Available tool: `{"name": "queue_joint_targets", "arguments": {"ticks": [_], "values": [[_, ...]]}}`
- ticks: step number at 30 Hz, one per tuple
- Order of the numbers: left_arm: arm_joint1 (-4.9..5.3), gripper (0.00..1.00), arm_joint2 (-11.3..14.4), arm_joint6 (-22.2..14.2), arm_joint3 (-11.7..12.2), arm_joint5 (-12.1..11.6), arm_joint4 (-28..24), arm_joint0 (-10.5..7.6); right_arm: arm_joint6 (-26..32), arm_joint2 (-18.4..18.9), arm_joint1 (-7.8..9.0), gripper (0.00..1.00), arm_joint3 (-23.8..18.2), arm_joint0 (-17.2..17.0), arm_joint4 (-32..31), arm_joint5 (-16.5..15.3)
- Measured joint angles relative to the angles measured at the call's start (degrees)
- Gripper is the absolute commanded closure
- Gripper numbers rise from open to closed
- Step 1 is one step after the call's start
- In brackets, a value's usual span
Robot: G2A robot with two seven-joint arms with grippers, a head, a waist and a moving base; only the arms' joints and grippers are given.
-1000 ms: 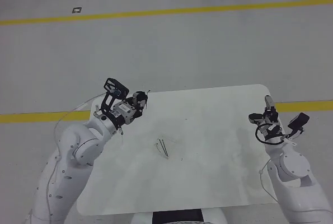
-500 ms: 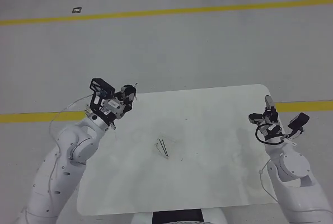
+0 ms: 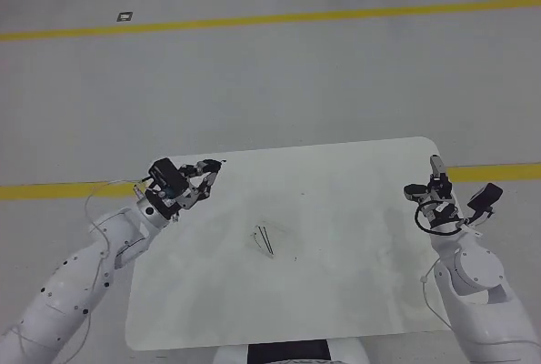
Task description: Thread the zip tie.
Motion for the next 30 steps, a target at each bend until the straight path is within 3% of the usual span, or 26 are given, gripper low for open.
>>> {"name": "queue_joint_targets", "arguments": {"ticks": [7, 10, 14, 20, 23, 30], "values": [[-0.09, 1.00, -0.1, -0.2, 0.0, 0.0, -0.1, 0.05, 0.0, 0.0, 0.00, 0.00, 0.0, 0.0, 0.0, 0.0], [-0.38, 1.00, 0.4, -0.8, -1.5, 0.1, -0.1, -0.30, 0.0, 0.0, 0.00, 0.00, 0.0, 0.0, 0.0, 0.0], [-0.72, 1.00, 1.6, 0.4, -3.1, 0.0, 7.7, -2.22, 0.0, 0.0, 0.00, 0.00, 0.0, 0.0, 0.0, 0.0], [-1.99, 1.00, 5.2, 0.5, -2.6, 1.1, 16.3, -5.42, 0.0, 0.0, 0.00, 0.00, 0.0, 0.0, 0.0, 0.0], [-2.65, 1.00, 6.7, 0.1, -2.4, 1.9, 16.7, -6.43, 0.0, 0.0, 0.00, 0.00, 0.0, 0.0, 0.0, 0.0], [-2.63, 1.00, 6.7, 0.1, -2.4, 1.8, 16.6, -6.39, 0.0, 0.0, 0.00, 0.00, 0.0, 0.0, 0.0, 0.0]]}}
